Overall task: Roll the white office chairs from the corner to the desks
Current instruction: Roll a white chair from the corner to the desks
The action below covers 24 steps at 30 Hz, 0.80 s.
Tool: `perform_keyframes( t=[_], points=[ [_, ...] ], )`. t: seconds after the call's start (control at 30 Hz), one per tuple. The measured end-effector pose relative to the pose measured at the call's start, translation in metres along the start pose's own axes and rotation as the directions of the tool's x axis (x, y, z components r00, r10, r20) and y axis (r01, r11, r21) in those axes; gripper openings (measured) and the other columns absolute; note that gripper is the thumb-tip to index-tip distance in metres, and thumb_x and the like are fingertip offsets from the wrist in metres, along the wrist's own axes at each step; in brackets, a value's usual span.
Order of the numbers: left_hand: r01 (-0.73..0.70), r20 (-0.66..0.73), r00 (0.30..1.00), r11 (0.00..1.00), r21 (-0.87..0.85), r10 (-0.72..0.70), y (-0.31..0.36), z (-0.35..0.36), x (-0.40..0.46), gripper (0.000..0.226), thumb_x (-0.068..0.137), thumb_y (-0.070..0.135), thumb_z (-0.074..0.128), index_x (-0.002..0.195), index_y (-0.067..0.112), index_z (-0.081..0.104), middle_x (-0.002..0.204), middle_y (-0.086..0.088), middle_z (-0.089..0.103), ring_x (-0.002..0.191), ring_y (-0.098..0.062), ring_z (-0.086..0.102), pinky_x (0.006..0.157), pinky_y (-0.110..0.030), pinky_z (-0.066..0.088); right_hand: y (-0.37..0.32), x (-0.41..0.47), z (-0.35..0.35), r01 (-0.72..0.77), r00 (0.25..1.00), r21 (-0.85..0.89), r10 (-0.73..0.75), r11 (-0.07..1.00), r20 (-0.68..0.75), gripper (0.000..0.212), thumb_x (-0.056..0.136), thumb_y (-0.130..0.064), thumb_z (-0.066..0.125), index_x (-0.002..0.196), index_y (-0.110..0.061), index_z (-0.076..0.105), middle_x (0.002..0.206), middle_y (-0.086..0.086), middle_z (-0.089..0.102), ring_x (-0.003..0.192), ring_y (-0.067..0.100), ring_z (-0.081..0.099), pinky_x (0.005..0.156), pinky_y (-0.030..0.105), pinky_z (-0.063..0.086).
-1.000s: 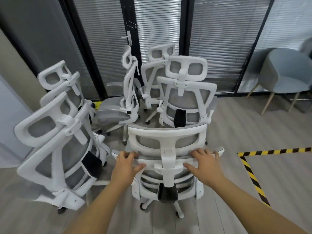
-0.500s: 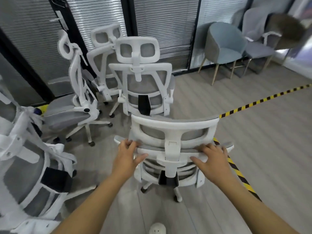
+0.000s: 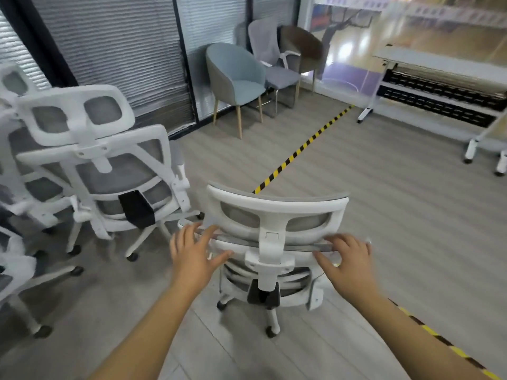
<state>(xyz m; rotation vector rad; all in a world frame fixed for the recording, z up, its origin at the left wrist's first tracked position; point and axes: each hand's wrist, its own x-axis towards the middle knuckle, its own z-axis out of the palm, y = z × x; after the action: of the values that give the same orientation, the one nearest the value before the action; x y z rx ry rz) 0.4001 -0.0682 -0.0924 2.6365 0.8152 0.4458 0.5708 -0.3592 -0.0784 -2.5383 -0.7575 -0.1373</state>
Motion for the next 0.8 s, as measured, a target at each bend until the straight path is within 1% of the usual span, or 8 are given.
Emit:
perform_keyframes(
  t=[0.1, 0.17, 0.23, 0.4, 0.6, 0.67, 0.73, 0.8],
  points=[
    [-0.002, 0.084, 0.996, 1.000, -0.028, 0.004, 0.020, 0.010, 0.032, 0.065, 0.072, 0.077, 0.051, 0.128, 0.042, 0.051, 0.145, 0.003, 0.038, 0.139, -0.019, 0.026, 0.116, -0.048, 0.003, 0.028, 0.001, -0.006, -0.048, 0.999, 0.028, 0.048, 0.998, -0.001, 0.057, 0.080, -0.068, 0.041, 0.118, -0.032, 0.064, 0.126, -0.010, 0.056, 0.123, 0.016, 0.047, 0.113, 0.051, 0.021],
    [-0.006, 0.111, 0.994, 1.000, -0.010, 0.007, 0.032, 0.021, 0.053, 0.062, 0.073, 0.074, 0.053, 0.127, 0.043, 0.052, 0.148, 0.006, 0.037, 0.140, -0.015, 0.027, 0.116, -0.051, 0.003, 0.045, 0.010, -0.007, -0.080, 0.997, 0.051, 0.080, 0.995, 0.002, 0.058, 0.080, -0.070, 0.041, 0.116, -0.033, 0.066, 0.124, -0.009, 0.059, 0.125, 0.014, 0.047, 0.112, 0.049, 0.023],
    [-0.030, 0.141, 0.990, 0.999, 0.018, 0.027, 0.045, 0.032, 0.074, 0.067, 0.070, 0.081, 0.049, 0.126, 0.046, 0.051, 0.149, 0.009, 0.037, 0.140, -0.010, 0.027, 0.114, -0.051, 0.002, 0.061, 0.022, -0.008, -0.133, 0.991, 0.049, 0.133, 0.990, -0.004, 0.057, 0.080, -0.072, 0.042, 0.110, -0.032, 0.068, 0.119, -0.008, 0.061, 0.125, 0.012, 0.047, 0.110, 0.050, 0.023],
    [-0.131, 0.202, 0.972, 0.989, 0.061, 0.117, 0.100, 0.055, 0.129, 0.073, 0.063, 0.089, 0.037, 0.123, 0.049, 0.051, 0.147, 0.014, 0.038, 0.136, -0.007, 0.034, 0.113, -0.052, 0.003, 0.107, 0.044, -0.019, -0.226, 0.970, 0.182, 0.238, 0.957, -0.047, 0.043, 0.080, -0.068, 0.050, 0.099, -0.034, 0.066, 0.124, -0.007, 0.056, 0.126, 0.011, 0.047, 0.113, 0.043, -0.001],
    [-0.211, 0.281, 0.943, 0.974, 0.086, 0.180, 0.182, 0.103, 0.189, 0.071, 0.063, 0.088, 0.043, 0.121, 0.050, 0.051, 0.148, 0.015, 0.038, 0.137, -0.006, 0.034, 0.112, -0.056, 0.007, 0.184, 0.080, -0.032, -0.223, 0.947, 0.225, 0.265, 0.949, -0.182, 0.039, 0.082, -0.067, 0.050, 0.101, -0.034, 0.060, 0.121, -0.011, 0.056, 0.132, 0.015, 0.042, 0.114, 0.046, 0.000],
    [-0.223, 0.305, 0.933, 0.972, 0.078, 0.190, 0.212, 0.122, 0.209, 0.064, 0.067, 0.082, 0.046, 0.122, 0.050, 0.050, 0.148, 0.015, 0.037, 0.135, -0.006, 0.037, 0.112, -0.055, 0.009, 0.212, 0.093, -0.037, -0.229, 0.939, 0.201, 0.271, 0.952, -0.212, 0.042, 0.084, -0.066, 0.049, 0.108, -0.032, 0.059, 0.124, -0.008, 0.056, 0.134, 0.019, 0.042, 0.114, 0.048, 0.001],
    [-0.247, 0.311, 0.925, 0.967, 0.064, 0.216, 0.247, 0.139, 0.229, 0.057, 0.071, 0.077, 0.053, 0.121, 0.049, 0.051, 0.146, 0.016, 0.038, 0.131, -0.007, 0.041, 0.112, -0.054, 0.011, 0.239, 0.108, -0.045, -0.250, 0.922, 0.180, 0.291, 0.951, -0.254, 0.043, 0.086, -0.062, 0.050, 0.114, -0.031, 0.058, 0.132, -0.001, 0.051, 0.127, 0.022, 0.048, 0.115, 0.052, 0.005],
    [-0.281, 0.315, 0.914, 0.959, 0.040, 0.254, 0.281, 0.157, 0.251, 0.061, 0.069, 0.080, 0.054, 0.120, 0.047, 0.053, 0.141, 0.017, 0.042, 0.124, -0.007, 0.047, 0.110, -0.052, 0.016, 0.264, 0.123, -0.051, -0.282, 0.897, 0.161, 0.320, 0.946, -0.306, 0.041, 0.089, -0.057, 0.051, 0.118, -0.030, 0.061, 0.138, 0.004, 0.045, 0.124, 0.027, 0.049, 0.115, 0.055, 0.009]
  ],
)
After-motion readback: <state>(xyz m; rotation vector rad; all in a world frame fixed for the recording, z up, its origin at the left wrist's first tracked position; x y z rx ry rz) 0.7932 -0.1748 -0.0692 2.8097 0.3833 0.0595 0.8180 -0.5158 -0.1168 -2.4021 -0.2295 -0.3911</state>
